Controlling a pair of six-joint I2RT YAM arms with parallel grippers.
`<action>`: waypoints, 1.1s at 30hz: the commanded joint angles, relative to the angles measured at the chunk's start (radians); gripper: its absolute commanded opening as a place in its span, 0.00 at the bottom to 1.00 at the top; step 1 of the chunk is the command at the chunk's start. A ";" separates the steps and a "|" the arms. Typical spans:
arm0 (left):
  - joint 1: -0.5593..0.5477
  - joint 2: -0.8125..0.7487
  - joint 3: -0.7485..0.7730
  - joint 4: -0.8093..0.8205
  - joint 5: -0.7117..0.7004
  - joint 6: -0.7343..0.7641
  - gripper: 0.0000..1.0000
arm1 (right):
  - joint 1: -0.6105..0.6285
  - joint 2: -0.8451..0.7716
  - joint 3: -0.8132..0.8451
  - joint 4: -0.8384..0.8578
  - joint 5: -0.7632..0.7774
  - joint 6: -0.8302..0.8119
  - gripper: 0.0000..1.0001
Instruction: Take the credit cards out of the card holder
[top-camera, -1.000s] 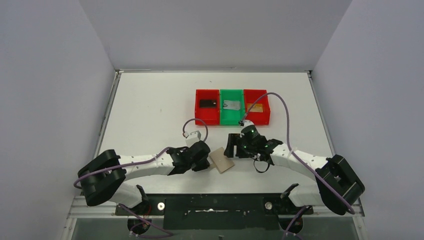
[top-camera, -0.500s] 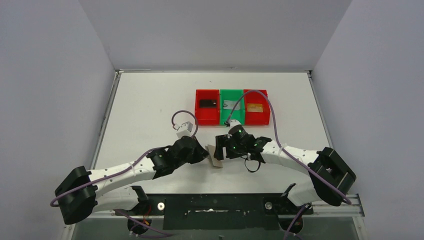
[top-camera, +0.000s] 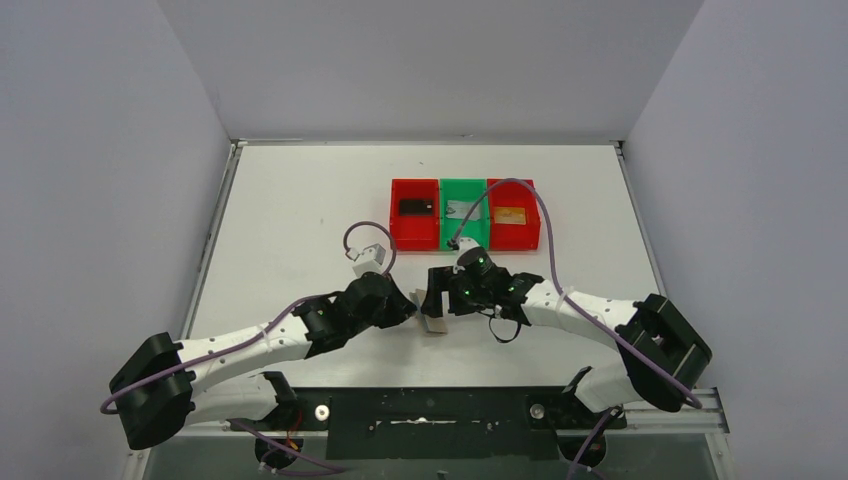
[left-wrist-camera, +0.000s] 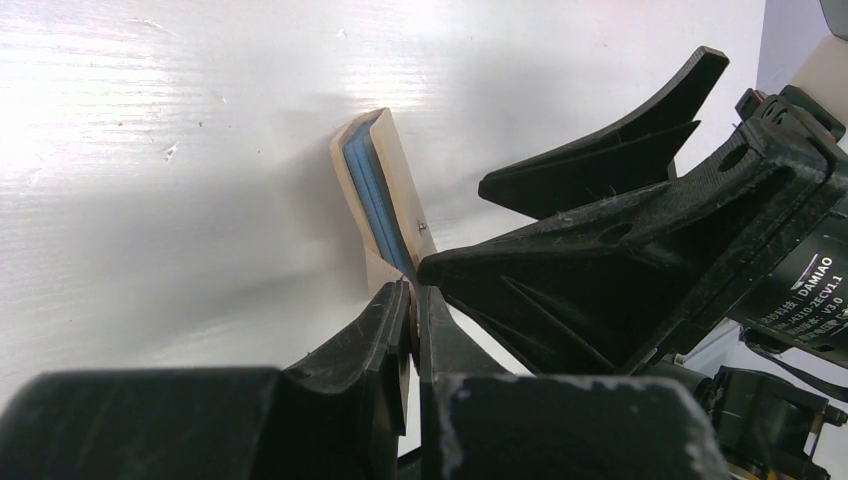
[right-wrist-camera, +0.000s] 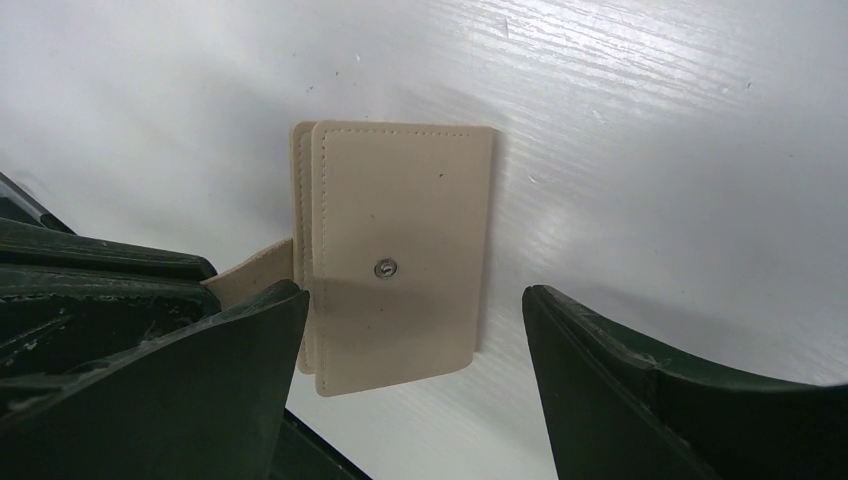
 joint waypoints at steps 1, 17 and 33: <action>0.007 -0.028 0.012 0.055 0.005 0.012 0.00 | 0.009 0.003 0.051 0.033 -0.014 -0.003 0.81; 0.013 -0.034 0.022 0.036 0.002 0.014 0.00 | 0.024 -0.004 0.056 -0.075 0.155 0.003 0.74; 0.026 -0.044 -0.001 0.010 -0.003 0.000 0.00 | -0.143 -0.134 -0.119 -0.014 0.122 0.095 0.57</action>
